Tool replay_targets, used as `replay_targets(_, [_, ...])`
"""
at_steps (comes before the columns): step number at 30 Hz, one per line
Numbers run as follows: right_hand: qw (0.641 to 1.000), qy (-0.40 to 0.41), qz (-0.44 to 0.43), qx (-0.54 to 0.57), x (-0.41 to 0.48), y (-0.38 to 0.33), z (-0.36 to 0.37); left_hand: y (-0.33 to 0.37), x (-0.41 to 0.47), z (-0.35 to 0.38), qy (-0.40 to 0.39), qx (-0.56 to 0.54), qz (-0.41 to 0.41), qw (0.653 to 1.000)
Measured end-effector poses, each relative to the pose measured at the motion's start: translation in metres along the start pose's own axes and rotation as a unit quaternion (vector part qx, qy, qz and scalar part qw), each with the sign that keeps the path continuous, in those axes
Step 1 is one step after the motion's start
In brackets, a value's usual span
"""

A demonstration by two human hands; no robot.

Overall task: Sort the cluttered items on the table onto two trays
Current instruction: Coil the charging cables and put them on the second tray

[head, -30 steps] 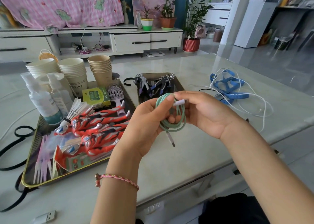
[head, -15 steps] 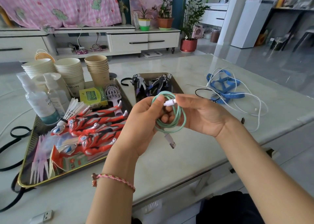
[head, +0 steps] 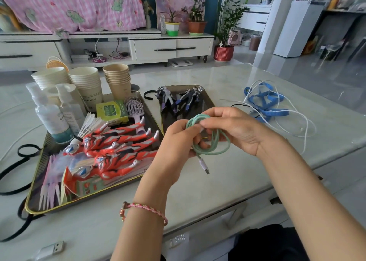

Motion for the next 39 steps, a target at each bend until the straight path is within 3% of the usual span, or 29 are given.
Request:
replay_targets(3, [0.99, 0.079, -0.06, -0.104, -0.003, -0.013, -0.004, -0.001, 0.0, -0.002, 0.026, 0.035, 0.001, 0.999])
replay_targets(5, [0.99, 0.064, -0.069, -0.107, -0.005, -0.016, 0.0, 0.002, 0.001, -0.008, 0.054, 0.092, 0.026, 0.994])
replay_targets(7, [0.999, -0.02, -0.021, 0.022, -0.005, -0.008, 0.012, 0.007, 0.001, -0.014, 0.072, 0.125, 0.053, 0.988])
replay_targets(9, [0.985, -0.086, 0.02, 0.15, -0.009, -0.006, 0.022, 0.01, 0.001, -0.018, 0.073, 0.119, 0.059, 0.988])
replay_targets(11, [0.981, -0.089, 0.016, 0.174, -0.009, -0.007, 0.021, 0.012, 0.0, -0.017, 0.063, 0.101, 0.061, 0.991])
replay_targets(17, [0.999, 0.047, 0.002, 0.026, -0.005, 0.0, -0.003, 0.006, 0.001, -0.013, 0.066, 0.132, 0.042, 0.988])
replay_targets(21, [0.99, 0.131, -0.058, -0.017, -0.007, -0.012, -0.026, -0.011, 0.002, -0.004, 0.007, 0.153, -0.026, 0.988])
replay_targets(25, [0.988, 0.137, -0.064, -0.026, -0.004, -0.011, -0.027, -0.018, -0.001, -0.002, 0.021, 0.039, -0.062, 0.997])
replay_targets(29, [0.989, 0.14, 0.004, -0.04, 0.002, 0.008, -0.026, -0.013, 0.001, -0.023, 0.111, -0.15, -0.045, 0.981])
replay_targets(32, [0.999, -0.007, 0.049, -0.01, 0.003, 0.023, 0.012, -0.01, 0.002, -0.036, 0.14, -0.237, -0.026, 0.961])
replay_targets(35, [0.982, -0.17, 0.075, 0.031, -0.009, 0.027, 0.056, -0.006, 0.001, -0.043, 0.165, -0.275, -0.007, 0.947])
replay_targets(37, [0.984, -0.166, 0.064, 0.002, -0.011, 0.025, 0.058, -0.006, -0.001, -0.05, 0.196, -0.294, 0.0, 0.936])
replay_targets(39, [0.994, -0.095, 0.036, -0.044, -0.006, 0.019, 0.044, -0.005, -0.002, -0.054, 0.208, -0.309, 0.008, 0.928])
Point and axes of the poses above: each hand's wrist, its own x-axis towards the middle knuckle, its own z-axis out of the palm, y = z × x, the point moved 10 cm from there along x, towards the middle knuckle, and after that the axes turned 2 degrees about -y, right-handed, at the moved point
